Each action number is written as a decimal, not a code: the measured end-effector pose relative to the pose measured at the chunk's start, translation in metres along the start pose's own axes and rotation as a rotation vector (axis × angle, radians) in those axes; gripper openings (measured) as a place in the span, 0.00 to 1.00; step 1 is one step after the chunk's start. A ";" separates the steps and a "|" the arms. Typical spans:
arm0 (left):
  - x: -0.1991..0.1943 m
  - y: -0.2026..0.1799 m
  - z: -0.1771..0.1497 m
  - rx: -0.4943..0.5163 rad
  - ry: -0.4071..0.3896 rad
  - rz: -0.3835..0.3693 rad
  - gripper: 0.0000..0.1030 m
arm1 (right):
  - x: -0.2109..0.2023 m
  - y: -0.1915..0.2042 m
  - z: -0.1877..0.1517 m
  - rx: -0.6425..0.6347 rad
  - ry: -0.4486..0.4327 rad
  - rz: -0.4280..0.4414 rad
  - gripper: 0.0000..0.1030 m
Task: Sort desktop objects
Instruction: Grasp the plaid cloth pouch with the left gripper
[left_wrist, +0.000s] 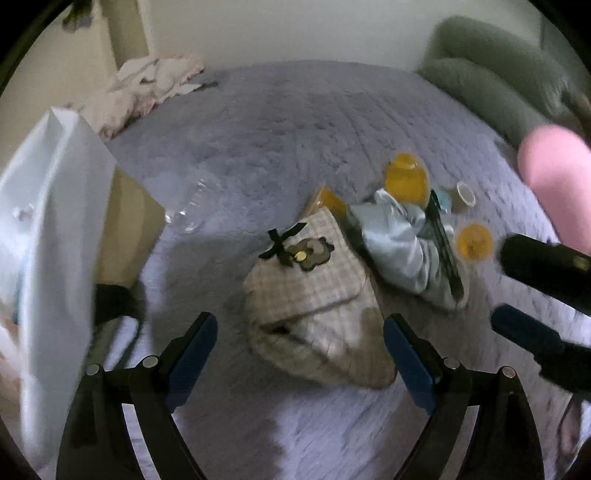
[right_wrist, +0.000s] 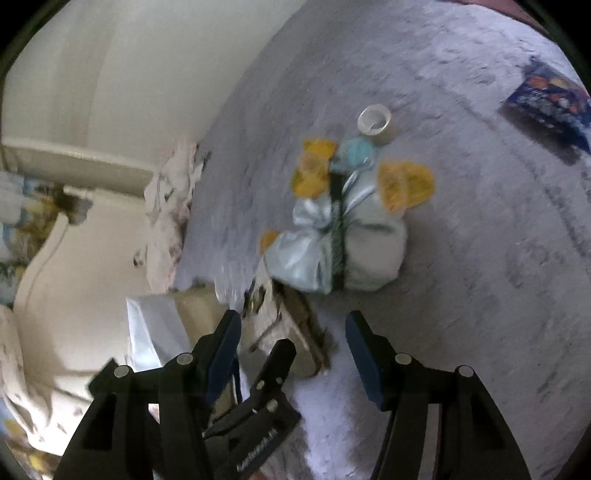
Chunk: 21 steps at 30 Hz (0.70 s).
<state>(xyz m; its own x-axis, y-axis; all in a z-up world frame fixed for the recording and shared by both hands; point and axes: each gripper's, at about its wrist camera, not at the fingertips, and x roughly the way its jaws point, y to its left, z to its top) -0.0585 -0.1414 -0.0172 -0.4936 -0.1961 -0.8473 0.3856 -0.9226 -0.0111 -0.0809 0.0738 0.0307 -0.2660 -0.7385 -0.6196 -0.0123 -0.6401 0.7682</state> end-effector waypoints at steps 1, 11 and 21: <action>0.004 0.000 0.000 -0.014 0.002 -0.010 0.89 | -0.004 -0.003 0.002 0.007 -0.015 0.007 0.56; 0.045 0.004 -0.006 -0.060 0.018 0.032 0.79 | -0.017 -0.013 0.004 0.023 -0.047 0.015 0.56; 0.026 -0.009 -0.015 0.003 -0.016 0.070 0.62 | 0.000 -0.013 0.011 0.003 -0.067 0.047 0.50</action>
<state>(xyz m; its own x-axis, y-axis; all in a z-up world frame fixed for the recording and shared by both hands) -0.0624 -0.1334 -0.0470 -0.4779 -0.2657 -0.8372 0.4177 -0.9072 0.0495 -0.0909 0.0845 0.0223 -0.3302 -0.7518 -0.5707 -0.0016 -0.6042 0.7968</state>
